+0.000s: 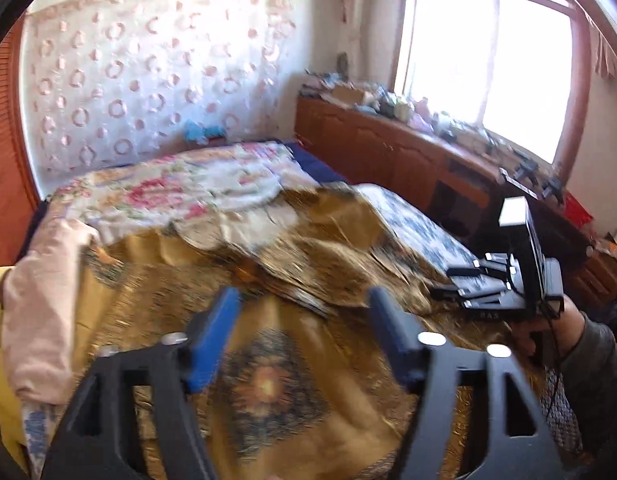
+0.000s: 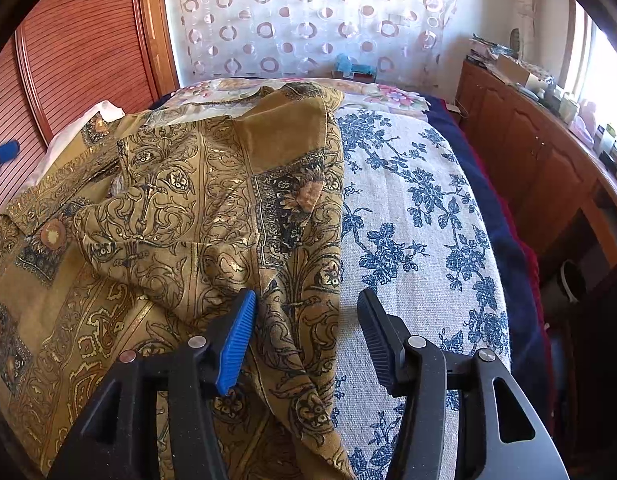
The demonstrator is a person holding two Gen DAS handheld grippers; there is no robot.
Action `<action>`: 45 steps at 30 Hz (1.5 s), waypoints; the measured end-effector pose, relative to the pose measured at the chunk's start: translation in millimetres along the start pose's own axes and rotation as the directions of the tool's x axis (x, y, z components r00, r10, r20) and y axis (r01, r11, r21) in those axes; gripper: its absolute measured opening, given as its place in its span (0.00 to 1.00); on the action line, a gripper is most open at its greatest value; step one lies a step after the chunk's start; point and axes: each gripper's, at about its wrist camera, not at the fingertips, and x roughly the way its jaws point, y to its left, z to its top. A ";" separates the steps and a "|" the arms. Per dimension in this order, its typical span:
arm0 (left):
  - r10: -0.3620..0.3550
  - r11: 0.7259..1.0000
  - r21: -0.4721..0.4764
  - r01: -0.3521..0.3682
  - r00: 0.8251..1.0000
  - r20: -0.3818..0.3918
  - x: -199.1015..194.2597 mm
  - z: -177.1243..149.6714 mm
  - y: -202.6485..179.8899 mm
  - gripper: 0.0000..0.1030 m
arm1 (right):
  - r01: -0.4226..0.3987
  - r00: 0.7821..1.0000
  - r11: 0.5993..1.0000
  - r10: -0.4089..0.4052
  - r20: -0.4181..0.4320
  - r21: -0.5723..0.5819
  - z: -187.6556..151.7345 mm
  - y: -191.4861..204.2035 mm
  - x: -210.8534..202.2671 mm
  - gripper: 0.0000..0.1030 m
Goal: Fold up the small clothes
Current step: 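Fold the shirt over lengthwise with the left tool and release, then grasp the golden shirt edge with the left tool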
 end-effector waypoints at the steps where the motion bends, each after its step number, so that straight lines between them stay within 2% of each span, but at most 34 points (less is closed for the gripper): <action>1: 0.010 1.000 -0.002 -0.010 1.000 0.013 -4.9 2.1 5.2 0.77 | 0.000 1.000 1.000 0.000 0.000 0.000 0.0 0.0 0.0 0.53; 5: 0.089 0.996 -0.012 -0.089 0.995 0.052 -20.5 8.6 28.4 0.78 | 0.000 1.000 1.000 0.000 0.000 0.000 0.0 -0.1 0.0 0.54; 12: 0.208 0.978 -0.024 -0.207 0.978 0.012 -20.6 4.3 66.4 0.78 | 0.000 1.000 1.000 0.000 -0.001 -0.001 0.1 -0.1 -0.1 0.54; 17: 0.220 0.973 -0.066 -0.221 0.975 -0.019 -13.1 -3.0 94.0 0.78 | 0.001 1.000 1.000 -0.001 -0.005 0.001 0.4 -0.1 0.3 0.55; 21: 0.262 0.961 -0.083 -0.265 0.964 -0.040 -6.2 -6.0 117.2 0.78 | -0.008 1.000 1.000 0.007 -0.021 -0.013 7.7 -2.9 -0.4 0.55; 23: 0.261 0.959 -0.096 -0.265 0.964 -0.056 0.9 -6.7 128.6 0.78 | -0.023 1.000 1.000 0.023 0.013 -0.015 18.9 -6.3 -7.7 0.56; 26: 0.254 0.959 -0.108 -0.261 0.964 -0.075 11.3 -4.9 143.0 0.78 | -0.044 0.997 0.999 0.045 0.058 -0.018 41.2 -13.2 -13.5 0.66; 28: 0.244 0.961 -0.115 -0.253 0.966 -0.083 15.8 -3.5 147.9 0.75 | -0.051 0.997 0.998 0.053 0.063 -0.028 54.7 -16.7 -8.4 0.68; 31: 0.237 0.960 -0.127 -0.250 0.965 -0.111 25.4 -1.1 157.3 0.74 | -0.039 0.998 0.998 0.041 0.052 -0.041 73.6 -19.3 9.3 0.68; 38: 0.237 0.954 -0.142 -0.264 0.954 -0.181 51.2 1.1 177.7 0.74 | -0.101 0.995 0.995 0.101 0.010 -0.027 110.2 -26.1 65.1 0.68; 45: 0.178 0.967 -0.141 -0.214 0.957 -0.228 72.8 5.5 186.9 0.54 | -0.111 0.993 0.993 0.109 -0.042 -0.050 122.8 -18.4 109.1 0.68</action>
